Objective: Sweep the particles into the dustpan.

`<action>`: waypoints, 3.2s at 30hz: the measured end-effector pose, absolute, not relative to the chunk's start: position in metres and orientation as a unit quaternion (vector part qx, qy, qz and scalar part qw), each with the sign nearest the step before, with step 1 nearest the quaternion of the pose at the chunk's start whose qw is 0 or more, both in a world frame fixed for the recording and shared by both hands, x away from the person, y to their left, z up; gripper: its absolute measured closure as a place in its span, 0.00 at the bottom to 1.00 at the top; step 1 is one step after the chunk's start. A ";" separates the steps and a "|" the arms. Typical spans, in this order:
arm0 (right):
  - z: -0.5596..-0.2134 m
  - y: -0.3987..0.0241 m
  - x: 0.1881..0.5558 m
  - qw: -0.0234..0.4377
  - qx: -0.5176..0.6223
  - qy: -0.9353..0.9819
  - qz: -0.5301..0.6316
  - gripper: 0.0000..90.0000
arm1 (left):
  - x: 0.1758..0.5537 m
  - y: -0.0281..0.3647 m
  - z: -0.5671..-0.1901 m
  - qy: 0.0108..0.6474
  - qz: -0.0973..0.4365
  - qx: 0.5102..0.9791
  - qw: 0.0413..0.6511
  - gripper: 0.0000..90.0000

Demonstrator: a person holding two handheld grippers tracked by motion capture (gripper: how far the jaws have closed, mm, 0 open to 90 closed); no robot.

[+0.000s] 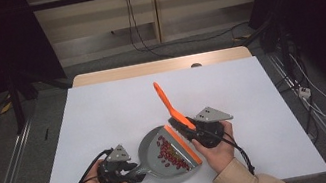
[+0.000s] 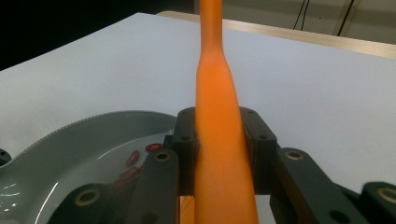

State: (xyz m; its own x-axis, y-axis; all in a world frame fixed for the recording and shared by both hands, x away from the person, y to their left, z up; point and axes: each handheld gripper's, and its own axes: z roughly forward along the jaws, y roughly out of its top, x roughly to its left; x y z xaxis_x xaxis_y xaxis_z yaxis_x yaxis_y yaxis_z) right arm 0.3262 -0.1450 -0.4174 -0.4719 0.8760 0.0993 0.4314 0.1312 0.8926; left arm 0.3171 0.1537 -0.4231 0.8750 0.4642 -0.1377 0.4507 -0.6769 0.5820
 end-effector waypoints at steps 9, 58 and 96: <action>-0.418 -0.153 0.327 0.237 0.463 0.715 0.467 0.79 | 0.316 0.142 -0.429 0.240 0.031 0.921 0.304 0.68; -0.416 -0.196 0.335 0.254 0.484 0.701 0.457 0.79 | 0.335 0.171 -0.413 0.309 0.100 0.871 0.367 0.70; -0.417 -0.239 0.335 0.277 0.515 0.680 0.441 0.79 | 0.354 0.199 -0.419 0.405 0.145 0.821 0.375 0.70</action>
